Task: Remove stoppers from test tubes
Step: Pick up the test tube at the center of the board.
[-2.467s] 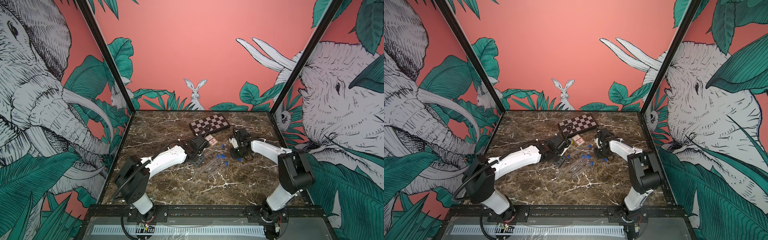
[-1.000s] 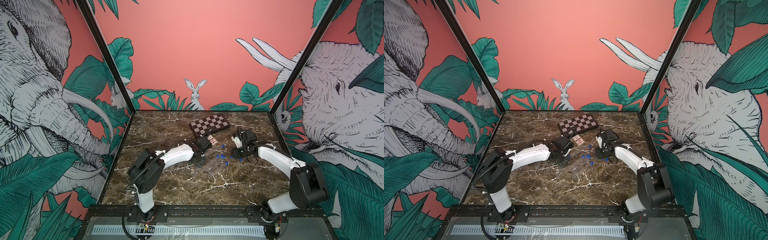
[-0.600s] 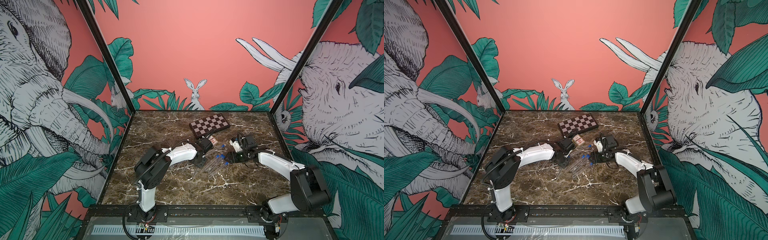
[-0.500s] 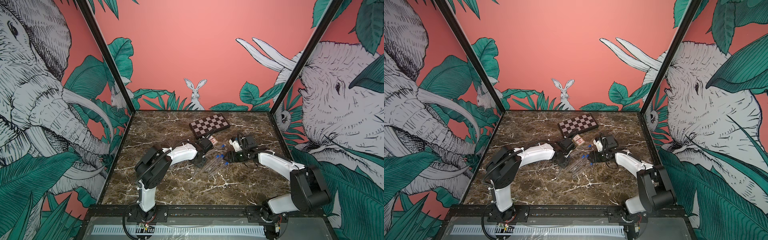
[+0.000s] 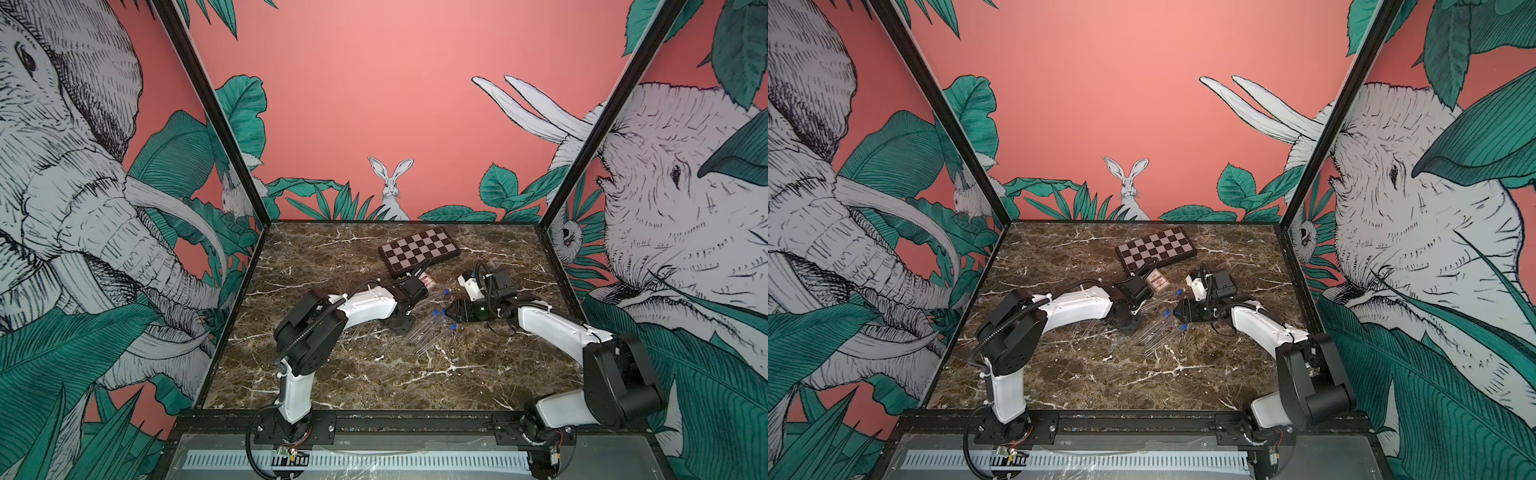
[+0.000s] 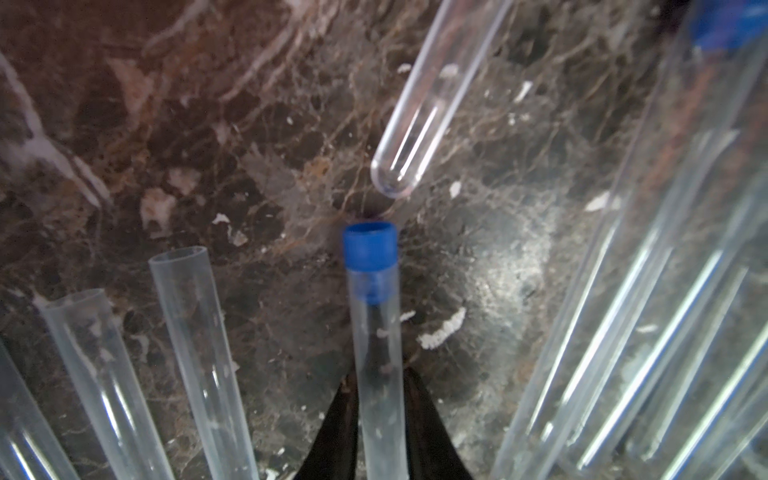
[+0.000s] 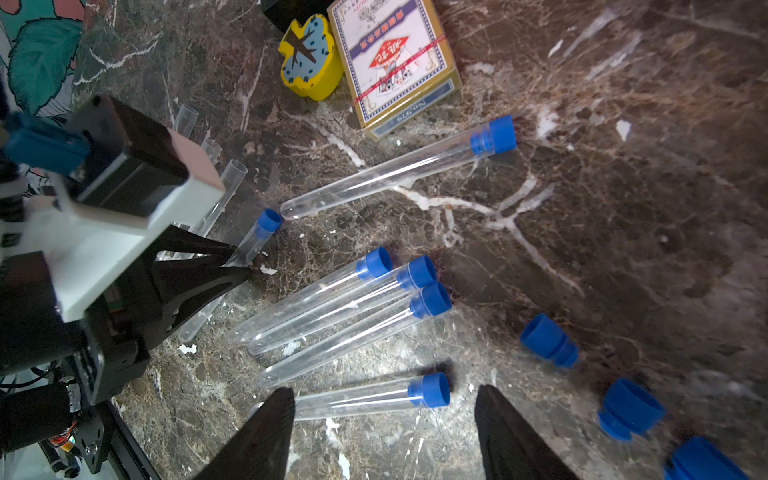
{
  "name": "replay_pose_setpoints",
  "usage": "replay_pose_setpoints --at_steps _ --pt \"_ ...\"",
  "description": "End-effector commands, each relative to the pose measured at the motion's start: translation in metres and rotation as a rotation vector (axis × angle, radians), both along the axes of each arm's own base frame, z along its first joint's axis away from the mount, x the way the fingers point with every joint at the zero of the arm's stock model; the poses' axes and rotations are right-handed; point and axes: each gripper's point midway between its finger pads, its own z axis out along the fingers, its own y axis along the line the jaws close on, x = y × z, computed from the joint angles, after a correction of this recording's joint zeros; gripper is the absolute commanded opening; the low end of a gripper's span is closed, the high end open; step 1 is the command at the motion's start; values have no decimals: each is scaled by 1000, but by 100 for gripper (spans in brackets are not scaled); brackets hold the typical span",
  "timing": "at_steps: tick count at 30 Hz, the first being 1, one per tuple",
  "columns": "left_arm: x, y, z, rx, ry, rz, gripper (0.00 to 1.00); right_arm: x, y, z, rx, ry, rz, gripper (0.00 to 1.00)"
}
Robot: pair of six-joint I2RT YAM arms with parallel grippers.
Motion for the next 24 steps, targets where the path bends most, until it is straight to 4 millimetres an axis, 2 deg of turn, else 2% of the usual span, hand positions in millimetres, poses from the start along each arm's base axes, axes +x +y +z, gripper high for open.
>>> replay_pose_setpoints --at_steps 1,6,12,17,21,24 --pt "-2 3 0 22 7 13 19 -4 3 6 23 -16 12 68" --pt "0 6 20 9 -30 5 14 -6 7 10 43 -8 28 67" --pt "-7 3 55 -89 -88 -63 10 -12 22 16 110 6 83 67" --pt "-18 3 81 -189 -167 -149 10 -15 45 30 248 13 144 67" --pt "-26 8 88 -213 -189 -187 9 -19 65 44 332 2 204 65" --pt "-34 3 92 -259 -201 -223 9 -24 81 54 384 0 252 65"
